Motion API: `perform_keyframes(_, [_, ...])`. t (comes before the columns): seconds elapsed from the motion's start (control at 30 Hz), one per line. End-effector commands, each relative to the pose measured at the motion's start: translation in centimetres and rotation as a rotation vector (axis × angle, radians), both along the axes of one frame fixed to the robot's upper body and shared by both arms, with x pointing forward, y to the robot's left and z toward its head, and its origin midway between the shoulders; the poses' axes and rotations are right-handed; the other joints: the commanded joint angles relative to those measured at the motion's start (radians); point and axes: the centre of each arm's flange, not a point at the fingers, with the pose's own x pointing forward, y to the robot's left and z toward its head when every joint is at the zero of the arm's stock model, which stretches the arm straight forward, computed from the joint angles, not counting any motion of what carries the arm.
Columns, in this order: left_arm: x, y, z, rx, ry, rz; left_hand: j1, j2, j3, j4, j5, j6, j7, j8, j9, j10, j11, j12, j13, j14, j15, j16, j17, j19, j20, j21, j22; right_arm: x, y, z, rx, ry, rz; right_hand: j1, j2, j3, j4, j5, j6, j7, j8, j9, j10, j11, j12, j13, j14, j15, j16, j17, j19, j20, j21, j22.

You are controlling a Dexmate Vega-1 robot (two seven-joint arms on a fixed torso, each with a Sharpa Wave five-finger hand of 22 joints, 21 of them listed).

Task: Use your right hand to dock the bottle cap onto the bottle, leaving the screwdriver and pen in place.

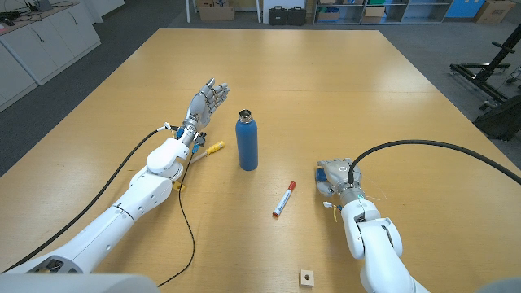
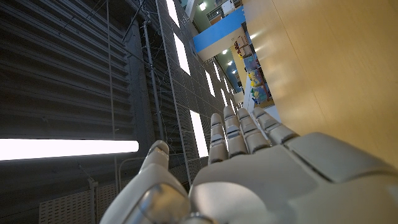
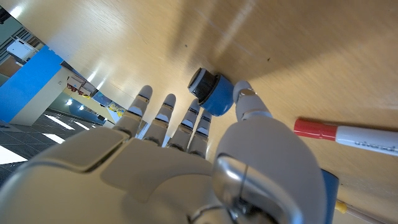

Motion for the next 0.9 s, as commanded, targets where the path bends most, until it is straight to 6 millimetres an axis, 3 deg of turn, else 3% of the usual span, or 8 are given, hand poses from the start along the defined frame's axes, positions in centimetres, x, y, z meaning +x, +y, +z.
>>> perform_keyframes(0.03, [0.00, 0.02, -0.32, 0.001, 0.008, 0.000, -0.002, 0.006, 0.000, -0.004, -0.007, 0.009, -0.001, -0.001, 0.002, 0.009, -0.002, -0.002, 0.002, 0.008, -0.003, -0.001, 0.001, 0.000, 0.001, 0.000, 0.004, 0.32, 0.21, -0.21, -0.041, -0.042, -0.014, 0.019, -0.001, 0.008, 0.004, 0.008, 0.032, -0.015, 0.015, 0.003, 0.034, -0.002, 0.012, 0.003, 0.033, -0.048, 0.014, 0.005, 0.026, -0.008, 0.010, 0.003])
perform_keyframes(0.1, [0.04, 0.01, -0.36, 0.001, 0.009, -0.001, -0.002, 0.007, 0.000, -0.004, -0.007, 0.009, -0.001, -0.001, 0.002, 0.010, -0.002, -0.002, 0.002, 0.008, -0.005, -0.001, 0.001, 0.000, 0.001, 0.000, 0.004, 0.35, 0.20, -0.25, -0.053, -0.051, -0.021, 0.028, 0.004, 0.013, 0.007, 0.008, 0.065, -0.020, 0.030, 0.002, 0.064, -0.005, 0.013, 0.003, 0.071, -0.069, 0.026, 0.006, 0.044, -0.013, 0.012, 0.003])
perform_keyframes(0.53, [0.34, -0.35, -0.28, 0.007, 0.012, -0.007, -0.003, 0.007, 0.000, -0.005, -0.007, 0.011, -0.002, -0.002, 0.003, 0.010, -0.001, -0.003, 0.002, 0.008, -0.003, -0.001, 0.001, -0.001, 0.003, 0.000, 0.004, 0.39, 0.02, -0.70, -0.073, -0.115, -0.029, 0.042, 0.016, 0.021, 0.012, 0.003, 0.139, -0.024, 0.061, 0.000, 0.163, -0.006, 0.020, 0.004, 0.159, -0.109, 0.050, 0.005, 0.110, -0.038, 0.024, 0.003])
perform_keyframes(0.77, [0.50, -0.47, -0.27, 0.007, 0.015, -0.009, -0.003, 0.007, -0.001, -0.006, -0.007, 0.010, -0.002, -0.002, 0.003, 0.008, 0.001, -0.004, 0.002, 0.008, -0.004, -0.001, 0.001, -0.001, 0.003, 0.000, 0.005, 0.29, -0.34, -0.86, -0.044, -0.148, -0.001, 0.053, 0.012, 0.018, 0.015, 0.005, 0.256, -0.026, 0.108, -0.003, 0.314, -0.008, 0.029, 0.004, 0.244, -0.139, 0.063, -0.003, 0.165, -0.067, 0.026, 0.002])
perform_keyframes(0.9, [0.53, -0.49, -0.23, 0.007, 0.014, -0.009, -0.003, 0.007, -0.001, -0.006, -0.007, 0.012, -0.001, -0.002, 0.003, 0.010, -0.001, -0.003, 0.002, 0.008, -0.003, -0.001, 0.001, -0.001, 0.003, 0.000, 0.005, 0.30, -0.69, -0.85, -0.026, -0.155, 0.012, 0.056, 0.016, 0.019, 0.016, 0.006, 0.287, -0.026, 0.119, -0.005, 0.348, -0.007, 0.028, 0.004, 0.271, -0.142, 0.067, -0.004, 0.181, -0.074, 0.027, 0.002])
